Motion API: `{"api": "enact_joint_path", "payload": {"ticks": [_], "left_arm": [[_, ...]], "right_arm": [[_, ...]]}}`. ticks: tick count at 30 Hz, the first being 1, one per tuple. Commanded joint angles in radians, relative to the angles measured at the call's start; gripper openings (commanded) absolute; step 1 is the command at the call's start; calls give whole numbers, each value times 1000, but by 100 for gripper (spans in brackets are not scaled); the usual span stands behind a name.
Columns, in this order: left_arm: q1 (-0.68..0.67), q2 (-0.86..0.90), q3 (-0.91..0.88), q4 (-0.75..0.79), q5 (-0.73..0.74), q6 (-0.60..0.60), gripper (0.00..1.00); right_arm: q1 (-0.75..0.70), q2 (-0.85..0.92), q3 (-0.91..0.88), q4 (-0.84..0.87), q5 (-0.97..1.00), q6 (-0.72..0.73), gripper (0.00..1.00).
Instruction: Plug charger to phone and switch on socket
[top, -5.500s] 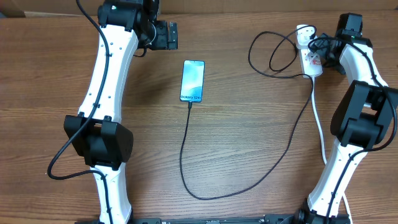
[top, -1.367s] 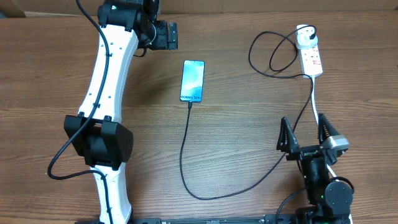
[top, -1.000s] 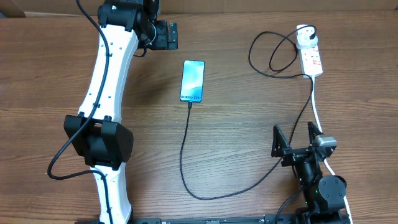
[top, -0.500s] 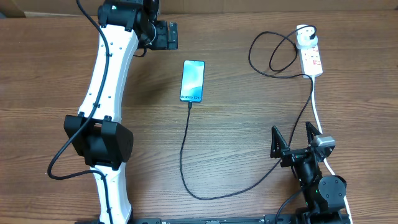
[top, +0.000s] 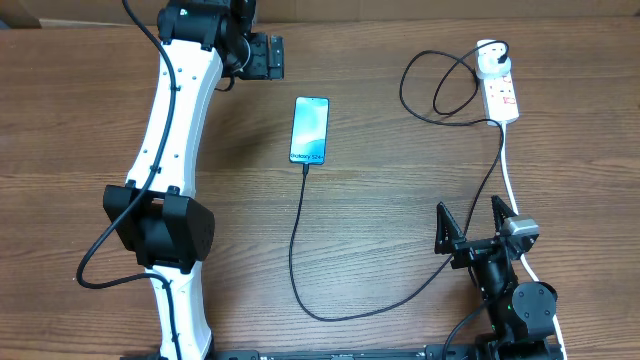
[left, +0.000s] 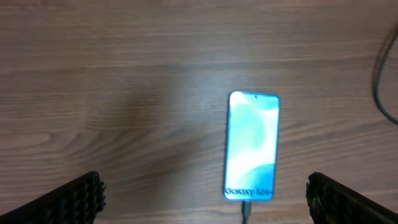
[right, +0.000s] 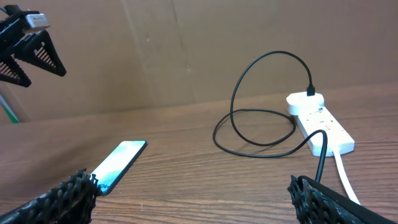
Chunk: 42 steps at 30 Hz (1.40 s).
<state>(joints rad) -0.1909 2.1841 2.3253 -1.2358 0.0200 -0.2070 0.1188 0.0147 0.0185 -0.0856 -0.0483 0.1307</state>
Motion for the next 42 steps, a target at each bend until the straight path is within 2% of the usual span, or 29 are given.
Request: {"api": "enact_joint_path", "payload": {"ticks": [1, 7, 11, 15, 21, 29, 33, 37, 42], "left_arm": [[-31, -79, 2, 55, -63, 43, 100], [-154, -255, -16, 237, -132, 212, 100], [-192, -390, -120, 330, -161, 234, 100], [-188, -562, -354, 461, -153, 233, 100], [-160, -862, -832, 760, -136, 238, 100], [-38, -1243, -1447, 1047, -3, 237, 100], [21, -1440, -1715, 1176, 7, 235, 100], [70, -1627, -1927, 1271, 8, 238, 100], [122, -1846, -2112, 1294, 23, 270, 100]], "right_arm": [[5, -12, -11, 5, -6, -2, 100], [5, -12, -11, 5, -6, -2, 100], [5, -12, -11, 5, -6, -2, 100], [5, -12, -11, 5, -6, -2, 100], [5, -12, -11, 5, -6, -2, 100], [5, -12, -11, 5, -6, -2, 100], [5, -12, -11, 5, -6, -2, 100], [5, -12, -11, 5, -6, -2, 100], [5, -12, -11, 5, -6, -2, 100]]}}
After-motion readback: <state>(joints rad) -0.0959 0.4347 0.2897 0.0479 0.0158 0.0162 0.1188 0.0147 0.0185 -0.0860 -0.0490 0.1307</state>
